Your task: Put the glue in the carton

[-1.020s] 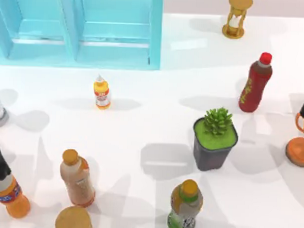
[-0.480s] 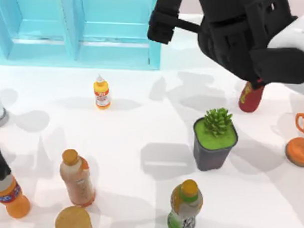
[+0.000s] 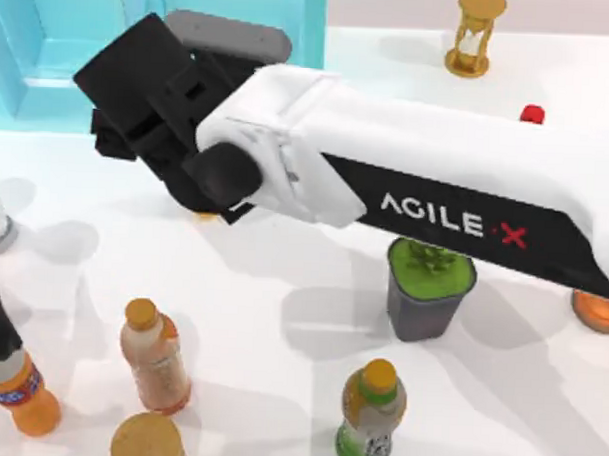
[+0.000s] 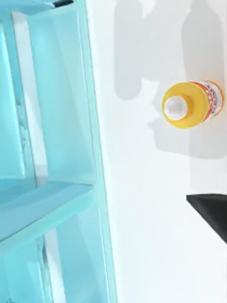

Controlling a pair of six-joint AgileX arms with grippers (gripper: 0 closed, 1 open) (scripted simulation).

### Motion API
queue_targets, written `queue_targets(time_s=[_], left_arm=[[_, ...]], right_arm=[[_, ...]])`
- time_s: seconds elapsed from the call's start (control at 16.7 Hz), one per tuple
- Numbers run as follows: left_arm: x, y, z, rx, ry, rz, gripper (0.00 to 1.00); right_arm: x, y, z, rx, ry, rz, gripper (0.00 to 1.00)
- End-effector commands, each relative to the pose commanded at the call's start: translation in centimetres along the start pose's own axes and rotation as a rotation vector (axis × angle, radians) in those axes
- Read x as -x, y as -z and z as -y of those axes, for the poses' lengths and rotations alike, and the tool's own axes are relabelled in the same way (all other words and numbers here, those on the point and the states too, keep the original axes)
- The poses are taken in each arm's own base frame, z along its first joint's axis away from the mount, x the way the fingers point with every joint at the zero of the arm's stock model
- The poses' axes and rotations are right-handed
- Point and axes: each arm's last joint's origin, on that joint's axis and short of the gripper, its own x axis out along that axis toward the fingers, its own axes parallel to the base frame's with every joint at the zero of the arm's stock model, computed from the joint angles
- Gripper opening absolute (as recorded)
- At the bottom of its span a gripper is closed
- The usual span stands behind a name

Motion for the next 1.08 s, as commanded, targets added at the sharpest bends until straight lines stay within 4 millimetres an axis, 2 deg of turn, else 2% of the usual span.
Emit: queue_targets(time_s=[0.24, 0.48, 0.9, 1.08], left_arm=[[0.0, 0.0, 0.0, 0.0, 0.0, 0.0, 1.0], [0.0, 0.0, 0.0, 0.0, 0.0, 0.0, 1.0], [0.0, 0.0, 0.0, 0.0, 0.0, 0.0, 1.0], [0.0, 0.0, 0.0, 0.0, 0.0, 0.0, 1.0]], right_arm=[[-3.7, 4.8, -2.2, 0.096, 0.082, -0.024, 1.0], [-5.7, 7.6, -2.7, 0.163, 0.135, -0.036, 1.0], [-6.1, 7.6, -2.5, 0.163, 0.142, -0.039, 1.0], [-9.1, 6.9, -1.9, 0.159, 0.141, -0.037, 1.0]])
